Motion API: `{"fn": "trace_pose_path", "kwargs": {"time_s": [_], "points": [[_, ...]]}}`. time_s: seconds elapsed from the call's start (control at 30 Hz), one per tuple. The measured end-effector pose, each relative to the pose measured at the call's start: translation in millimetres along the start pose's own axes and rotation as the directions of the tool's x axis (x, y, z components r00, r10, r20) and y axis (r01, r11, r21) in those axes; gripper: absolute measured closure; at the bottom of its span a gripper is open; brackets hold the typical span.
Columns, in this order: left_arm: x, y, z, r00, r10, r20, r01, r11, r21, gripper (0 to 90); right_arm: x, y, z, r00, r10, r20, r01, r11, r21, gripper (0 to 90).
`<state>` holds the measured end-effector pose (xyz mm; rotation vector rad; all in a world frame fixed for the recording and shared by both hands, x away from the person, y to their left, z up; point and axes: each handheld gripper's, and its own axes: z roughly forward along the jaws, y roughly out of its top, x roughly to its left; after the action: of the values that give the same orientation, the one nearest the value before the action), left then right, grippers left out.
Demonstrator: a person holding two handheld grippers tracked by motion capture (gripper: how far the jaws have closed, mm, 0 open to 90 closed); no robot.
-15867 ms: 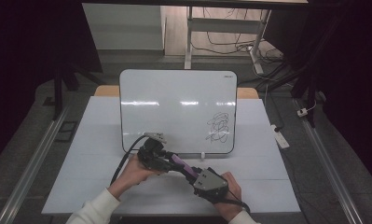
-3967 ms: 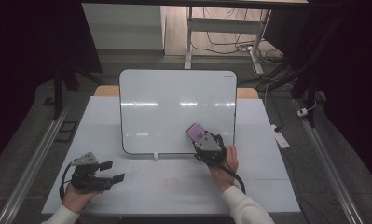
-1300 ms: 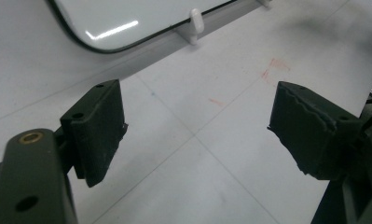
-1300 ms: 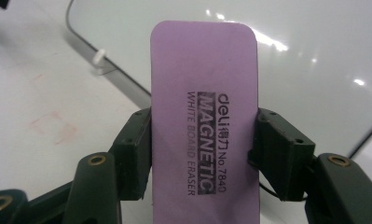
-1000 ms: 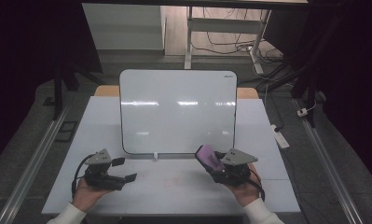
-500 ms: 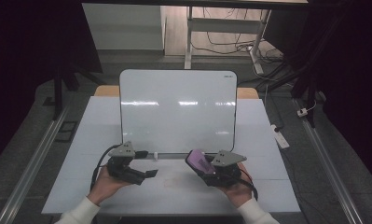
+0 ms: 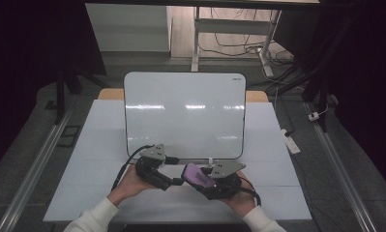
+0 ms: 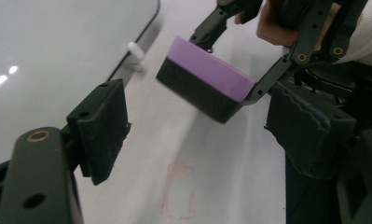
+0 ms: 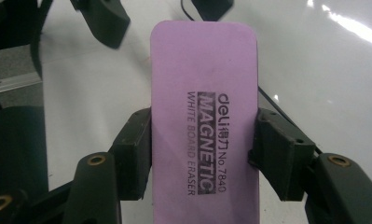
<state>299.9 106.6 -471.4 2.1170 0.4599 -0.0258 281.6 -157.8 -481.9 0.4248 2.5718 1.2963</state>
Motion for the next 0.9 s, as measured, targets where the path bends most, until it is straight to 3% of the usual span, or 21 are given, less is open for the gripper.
{"fn": "trace_pose_path", "kwargs": {"time_s": [0.23, 0.37, 0.47, 0.63, 0.7, 0.9], "points": [[-0.4, 0.7, 6.4, 0.9972, 0.014, 0.074, -0.016, 0.9997, 0.018, 29.2, 2.2, 1.5, 1.3, 0.9979, -0.027, -0.059, 0.027, 1.0, -0.013, 40.6], [-2.1, 0.7, 7.5, 0.9955, 0.029, 0.09, -0.032, 0.999, 0.03, 36.9, 1.0, 2.1, 1.7, 0.9948, -0.026, -0.098, 0.025, 1.0, -0.014, 40.6], [-2.6, 0.4, 7.3, 0.9953, 0.03, 0.092, -0.033, 0.999, 0.03, 39.4, -1.7, 1.2, 2.4, 0.992, 0.0, -0.127, -0.001, 1.0, -0.014, 40.4], [-2.6, 0.1, 7.8, 0.9957, 0.012, 0.092, -0.014, 0.9997, 0.021, 41.7, -2.7, 0.6, 3.1, 0.9907, 0.026, -0.133, -0.028, 1.0, -0.011, 38.7], [-2.2, 0.2, 8.2, 0.9963, 0.0, 0.086, -0.001, 0.9999, 0.016, 42.0, -3.1, 0.7, 3.6, 0.9897, 0.038, -0.138, -0.04, 0.999, -0.014, 33.2], [-1.1, -0.4, 6.9, 0.9957, -0.02, 0.09, 0.02, 0.9998, -0.003, 41.9, -4.6, 0.1, 4.8, 0.9912, 0.069, -0.113, -0.068, 0.998, 0.012, 27.3]]}}
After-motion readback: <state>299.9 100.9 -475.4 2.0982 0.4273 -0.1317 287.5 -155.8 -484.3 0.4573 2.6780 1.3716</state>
